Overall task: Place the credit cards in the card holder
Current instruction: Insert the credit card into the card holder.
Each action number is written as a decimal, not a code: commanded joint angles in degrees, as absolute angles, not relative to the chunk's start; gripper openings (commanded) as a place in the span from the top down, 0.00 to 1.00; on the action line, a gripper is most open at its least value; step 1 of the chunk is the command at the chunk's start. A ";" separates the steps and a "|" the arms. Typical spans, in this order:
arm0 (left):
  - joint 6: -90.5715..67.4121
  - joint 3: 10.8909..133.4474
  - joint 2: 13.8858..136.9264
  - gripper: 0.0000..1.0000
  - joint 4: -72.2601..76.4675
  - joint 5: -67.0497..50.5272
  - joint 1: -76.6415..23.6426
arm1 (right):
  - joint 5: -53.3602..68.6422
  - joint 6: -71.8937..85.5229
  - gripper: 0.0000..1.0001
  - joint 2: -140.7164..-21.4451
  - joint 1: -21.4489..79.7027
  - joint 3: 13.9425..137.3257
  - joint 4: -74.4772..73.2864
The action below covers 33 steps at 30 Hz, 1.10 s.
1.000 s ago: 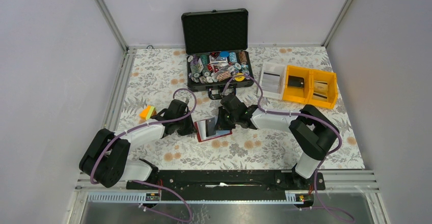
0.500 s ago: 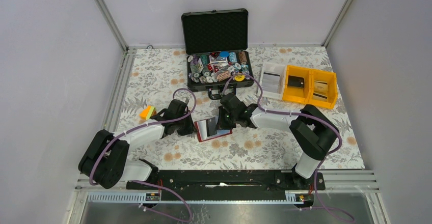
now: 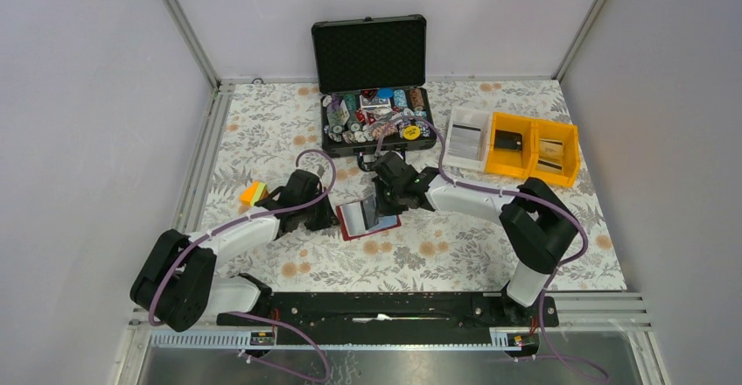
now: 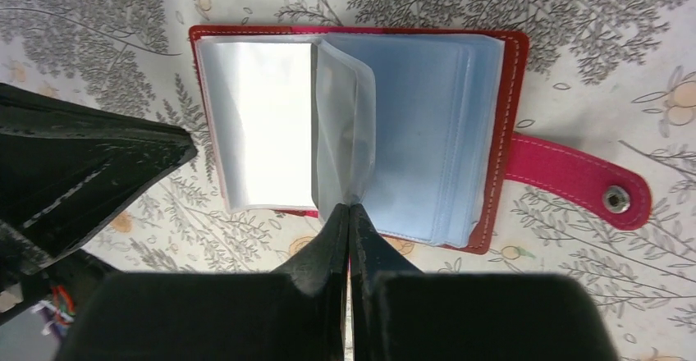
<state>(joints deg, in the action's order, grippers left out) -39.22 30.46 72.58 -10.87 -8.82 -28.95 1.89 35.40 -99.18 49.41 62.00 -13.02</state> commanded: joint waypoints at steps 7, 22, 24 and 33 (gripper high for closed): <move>-39.21 32.93 71.97 0.97 -8.23 -10.81 -28.83 | -5.47 26.47 1.00 -103.01 49.55 71.15 -24.54; -40.33 32.96 76.83 0.91 -0.44 -13.22 -28.83 | -11.69 23.43 1.00 -109.02 51.74 81.19 -33.18; -40.62 33.13 77.46 0.88 -0.26 -13.62 -28.83 | -12.04 23.78 1.00 -109.27 52.14 81.60 -33.37; -41.00 32.40 81.60 0.81 5.92 -14.22 -28.83 | -12.44 25.16 0.93 -109.97 54.02 83.54 -33.12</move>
